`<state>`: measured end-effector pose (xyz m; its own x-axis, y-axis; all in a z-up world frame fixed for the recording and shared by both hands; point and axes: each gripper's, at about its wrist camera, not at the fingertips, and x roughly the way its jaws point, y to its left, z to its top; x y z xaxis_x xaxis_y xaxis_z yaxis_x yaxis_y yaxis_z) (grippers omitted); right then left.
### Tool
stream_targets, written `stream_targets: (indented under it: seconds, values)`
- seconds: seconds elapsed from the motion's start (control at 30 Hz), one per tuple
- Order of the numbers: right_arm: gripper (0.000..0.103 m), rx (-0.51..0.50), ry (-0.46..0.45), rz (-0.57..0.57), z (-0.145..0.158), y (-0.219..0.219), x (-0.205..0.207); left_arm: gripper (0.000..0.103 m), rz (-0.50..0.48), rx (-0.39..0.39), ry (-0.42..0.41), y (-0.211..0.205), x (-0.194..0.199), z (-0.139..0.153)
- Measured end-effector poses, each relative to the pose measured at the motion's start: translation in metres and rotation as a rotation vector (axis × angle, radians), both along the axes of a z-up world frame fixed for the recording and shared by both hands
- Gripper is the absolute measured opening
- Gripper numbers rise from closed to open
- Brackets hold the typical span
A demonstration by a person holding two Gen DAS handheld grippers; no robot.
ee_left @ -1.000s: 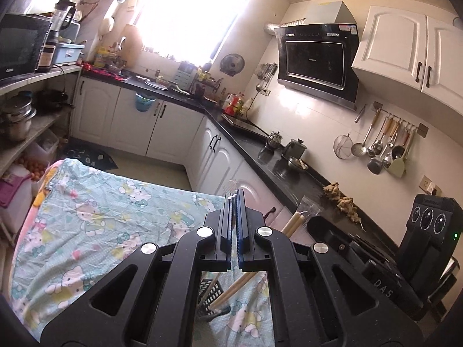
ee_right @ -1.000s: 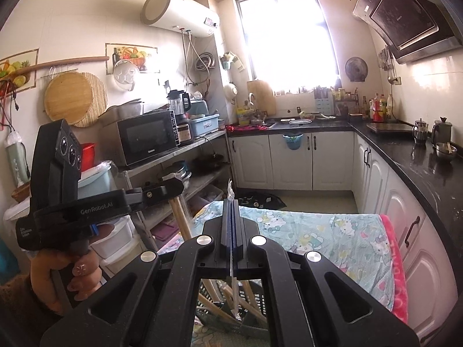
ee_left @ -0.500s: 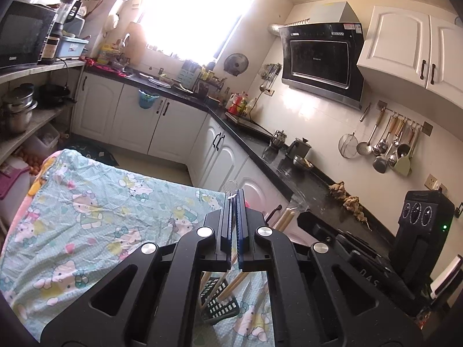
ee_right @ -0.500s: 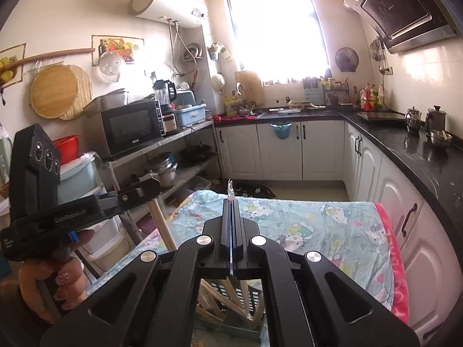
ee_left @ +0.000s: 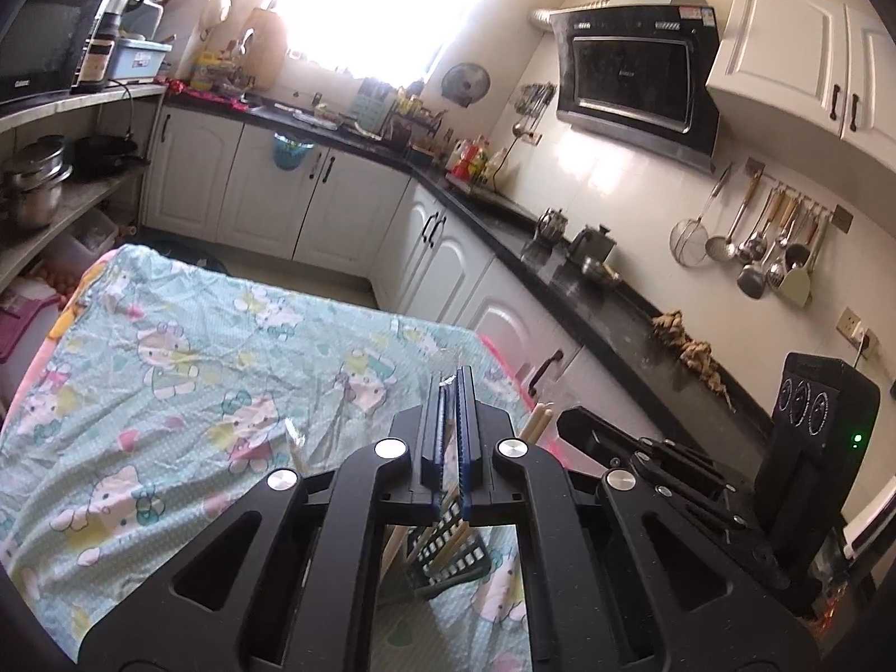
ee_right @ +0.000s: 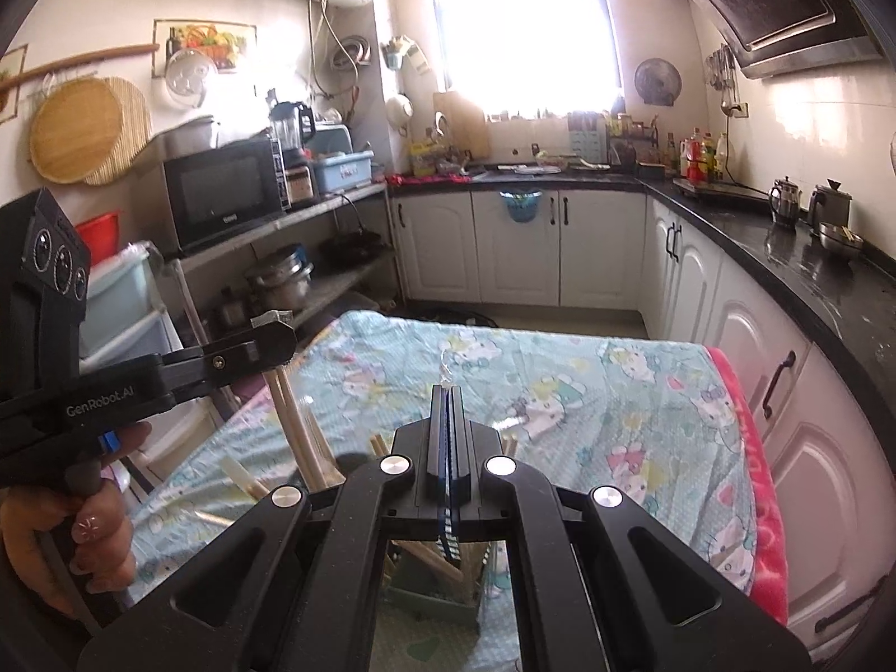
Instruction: Organize utensils
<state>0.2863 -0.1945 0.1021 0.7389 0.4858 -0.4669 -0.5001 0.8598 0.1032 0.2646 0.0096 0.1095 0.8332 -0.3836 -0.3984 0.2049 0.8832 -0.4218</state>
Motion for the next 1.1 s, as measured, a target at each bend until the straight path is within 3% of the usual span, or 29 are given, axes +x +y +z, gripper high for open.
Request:
stream_targets:
  seconds: [0.13, 0.23, 0.33, 0.53, 0.73, 0.8, 0.87, 1.1]
  values:
    - [0.003, -0.017, 0.017, -0.019, -0.008, -0.002, -0.001, 0.001, 0.004, 0.021, 0.018, -0.001, -0.001, -0.006]
    - [0.019, -0.019, 0.022, -0.032, -0.01, -0.004, -0.004, 0.016, 0.012, 0.026, 0.023, 0.001, -0.004, -0.007]
    - [0.022, -0.026, 0.017, -0.037, -0.011, -0.007, -0.007, 0.019, 0.02, 0.029, 0.026, 0.004, -0.007, -0.008]
    - [0.038, -0.032, -0.009, -0.051, -0.007, -0.012, -0.017, 0.039, 0.04, 0.013, 0.004, 0.011, -0.022, 0.0]
    - [0.049, -0.034, -0.029, -0.054, -0.004, -0.02, -0.032, 0.069, 0.039, 0.019, -0.021, 0.012, -0.042, 0.011]
    - [0.051, -0.035, -0.034, -0.053, -0.003, -0.021, -0.036, 0.086, 0.034, 0.021, -0.029, 0.012, -0.049, 0.012]
    - [0.055, -0.038, -0.044, -0.054, -0.001, -0.023, -0.043, 0.092, 0.037, 0.023, -0.031, 0.014, -0.056, 0.011]
    - [0.06, -0.045, -0.069, -0.041, 0.001, -0.026, -0.063, 0.092, 0.052, 0.03, -0.026, 0.018, -0.076, 0.007]
